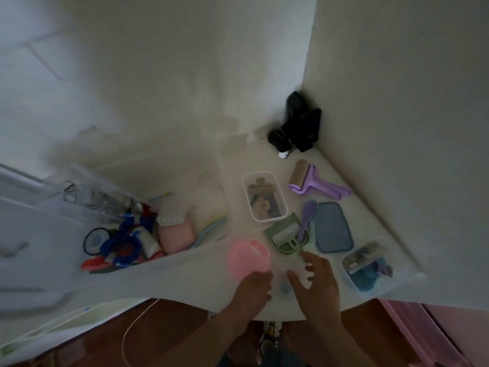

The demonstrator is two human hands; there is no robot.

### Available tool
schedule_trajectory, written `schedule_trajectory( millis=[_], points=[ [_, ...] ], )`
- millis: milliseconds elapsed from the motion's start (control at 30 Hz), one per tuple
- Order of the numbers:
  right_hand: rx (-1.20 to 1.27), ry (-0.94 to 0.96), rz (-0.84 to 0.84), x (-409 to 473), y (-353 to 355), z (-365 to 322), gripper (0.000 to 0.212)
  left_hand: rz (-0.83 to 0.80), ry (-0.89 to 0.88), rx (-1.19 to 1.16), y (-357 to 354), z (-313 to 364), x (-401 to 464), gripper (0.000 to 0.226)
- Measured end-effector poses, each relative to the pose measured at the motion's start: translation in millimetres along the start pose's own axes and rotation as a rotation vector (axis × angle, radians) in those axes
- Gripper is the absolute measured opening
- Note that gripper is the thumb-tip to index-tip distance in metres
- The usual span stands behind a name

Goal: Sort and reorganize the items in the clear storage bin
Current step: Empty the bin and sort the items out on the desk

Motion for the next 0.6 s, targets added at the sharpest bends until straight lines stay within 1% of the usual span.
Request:
schedule_trajectory(
  millis=[67, 167, 233, 300, 333, 367, 433, 467, 533, 600],
  points=[
    [0.091, 0.085, 0.017, 8, 7, -42, 0.040, 0.045, -0.156, 0.075, 27, 19, -22, 0.019],
    [0.200, 0.226, -0.006, 16, 13, -115, 0.032, 0.164, -0.435, 0.246, 82, 52, -66, 0.019],
    [0.251, 0.340, -0.040, 18, 8, -159, 0.026, 0.308, -0.565, 0.375, 125, 68, -90, 0.018],
    [0.246, 0.437, -0.096, 19, -4, -192, 0.022, 0.508, -0.654, 0.510, 172, 72, -96, 0.014],
    [0.230, 0.465, -0.124, 20, -13, -204, 0.021, 0.593, -0.671, 0.579, 194, 71, -94, 0.012],
    [0.206, 0.478, -0.149, 24, -22, -212, 0.022, 0.665, -0.670, 0.655, 214, 67, -89, 0.015],
    [0.142, 0.470, -0.217, 32, -41, -221, 0.029, 0.747, -0.627, 0.814, 249, 57, -77, 0.034],
    [0.099, 0.466, -0.256, 37, -51, -223, 0.033, 0.743, -0.599, 0.867, 262, 51, -70, 0.042],
    [0.001, 0.468, -0.311, 49, -70, -226, 0.040, 0.682, -0.543, 0.905, 282, 42, -60, 0.056],
    [-0.144, 0.475, -0.379, 63, -88, -228, 0.043, 0.629, -0.521, 0.892, 294, 37, -52, 0.062]
  ],
)
Point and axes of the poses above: each hand's wrist, its own x-axis towards the middle knuckle, its own y-axis out of the back of the hand, z = x × y, the point moved 3 cm from there along x, towards the middle knuckle
